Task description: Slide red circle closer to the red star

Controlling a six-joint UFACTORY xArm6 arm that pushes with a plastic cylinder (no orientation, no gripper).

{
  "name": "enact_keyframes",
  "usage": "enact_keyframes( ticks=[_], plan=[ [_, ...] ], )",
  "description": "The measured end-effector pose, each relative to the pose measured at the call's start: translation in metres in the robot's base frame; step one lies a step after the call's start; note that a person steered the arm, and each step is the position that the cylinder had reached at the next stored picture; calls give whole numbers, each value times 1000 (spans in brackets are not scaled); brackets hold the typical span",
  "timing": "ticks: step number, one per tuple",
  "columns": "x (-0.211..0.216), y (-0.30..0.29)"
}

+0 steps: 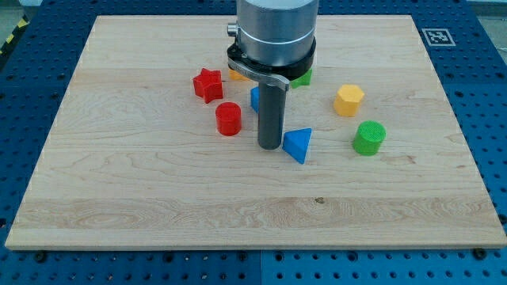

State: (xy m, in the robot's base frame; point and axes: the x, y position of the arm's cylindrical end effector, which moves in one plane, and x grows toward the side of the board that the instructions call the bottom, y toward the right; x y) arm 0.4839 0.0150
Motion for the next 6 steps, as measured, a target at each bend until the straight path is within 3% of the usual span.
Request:
enact_keyframes(
  ticks=[6],
  plan=[
    [-89,-95]
  ],
)
